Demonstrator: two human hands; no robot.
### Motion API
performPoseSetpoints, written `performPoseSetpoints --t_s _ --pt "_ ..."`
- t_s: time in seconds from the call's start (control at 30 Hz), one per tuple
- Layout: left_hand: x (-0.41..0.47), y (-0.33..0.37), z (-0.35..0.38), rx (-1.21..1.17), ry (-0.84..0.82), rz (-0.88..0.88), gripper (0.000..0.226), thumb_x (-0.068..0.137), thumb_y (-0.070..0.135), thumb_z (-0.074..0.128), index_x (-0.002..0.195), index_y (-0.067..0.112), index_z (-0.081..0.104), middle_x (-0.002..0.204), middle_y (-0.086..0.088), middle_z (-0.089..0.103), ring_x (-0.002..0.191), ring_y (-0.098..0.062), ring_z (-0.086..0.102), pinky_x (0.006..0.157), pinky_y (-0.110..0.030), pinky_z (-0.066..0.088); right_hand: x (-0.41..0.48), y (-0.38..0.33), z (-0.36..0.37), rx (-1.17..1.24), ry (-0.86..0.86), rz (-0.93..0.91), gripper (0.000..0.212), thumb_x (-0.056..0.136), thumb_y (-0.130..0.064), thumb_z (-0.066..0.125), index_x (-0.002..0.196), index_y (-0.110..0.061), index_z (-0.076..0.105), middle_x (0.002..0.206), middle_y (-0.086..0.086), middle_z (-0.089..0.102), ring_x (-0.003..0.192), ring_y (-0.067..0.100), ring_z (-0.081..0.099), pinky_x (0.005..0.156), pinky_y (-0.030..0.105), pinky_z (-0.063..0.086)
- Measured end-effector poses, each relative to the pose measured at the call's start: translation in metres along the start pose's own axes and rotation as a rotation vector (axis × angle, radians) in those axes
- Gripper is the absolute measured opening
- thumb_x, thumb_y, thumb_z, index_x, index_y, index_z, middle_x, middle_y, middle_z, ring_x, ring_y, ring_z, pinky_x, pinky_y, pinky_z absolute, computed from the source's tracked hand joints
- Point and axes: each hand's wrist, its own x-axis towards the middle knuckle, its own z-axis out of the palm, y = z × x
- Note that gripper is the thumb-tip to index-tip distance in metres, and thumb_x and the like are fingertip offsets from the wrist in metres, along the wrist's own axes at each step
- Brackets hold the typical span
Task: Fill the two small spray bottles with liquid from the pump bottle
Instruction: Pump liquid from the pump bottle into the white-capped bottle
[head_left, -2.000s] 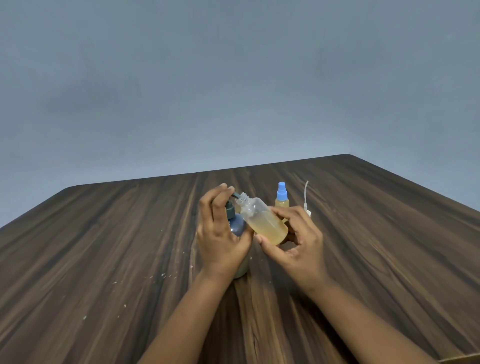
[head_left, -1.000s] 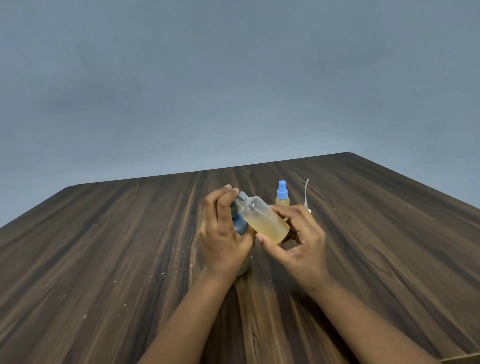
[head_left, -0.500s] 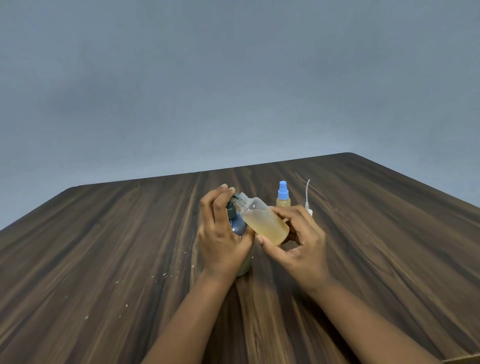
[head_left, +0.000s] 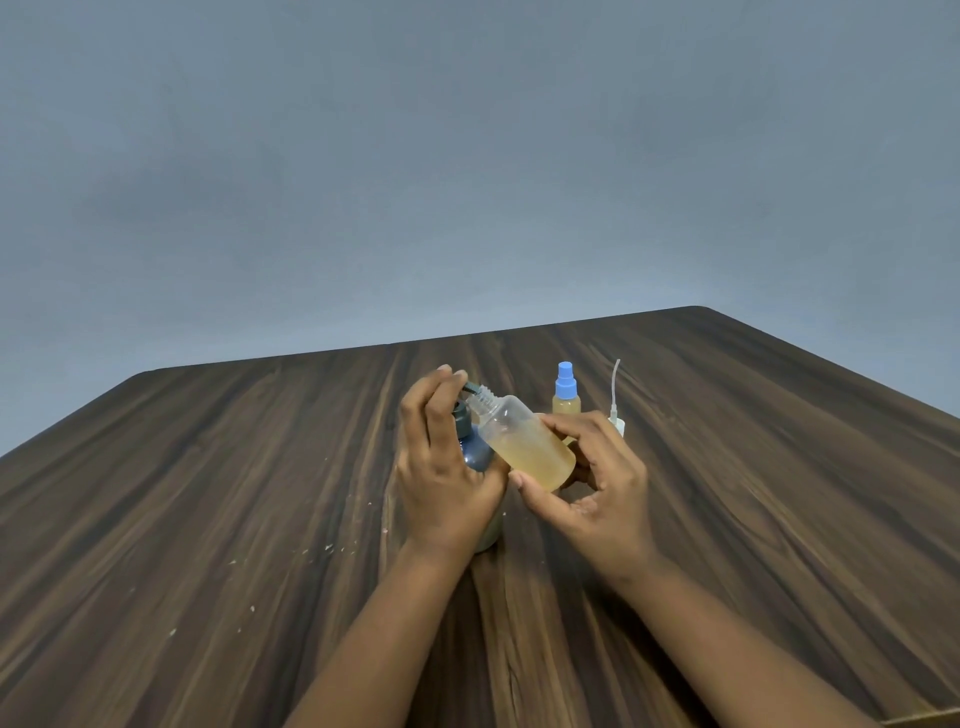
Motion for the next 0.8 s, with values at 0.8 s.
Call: performPoseSetpoints --t_s 0.8 --pt "0.0012 0.0 -0.0006 -0.016 -0.014 -0.012 0.062 0.065 0.026 0.068 0.12 0.019 0.039 0.121 0.001 0.037 0.105 -0.017 0.051 0.066 -0.041 0.056 0.0001 0.0001 -0.0001 0.001 0.001 -0.004 0.045 0.075 -0.032 0.074 0.109 -0.006 0.064 0.1 0.0 0.06 0.088 0.011 0.061 0.065 0.021 0.053"
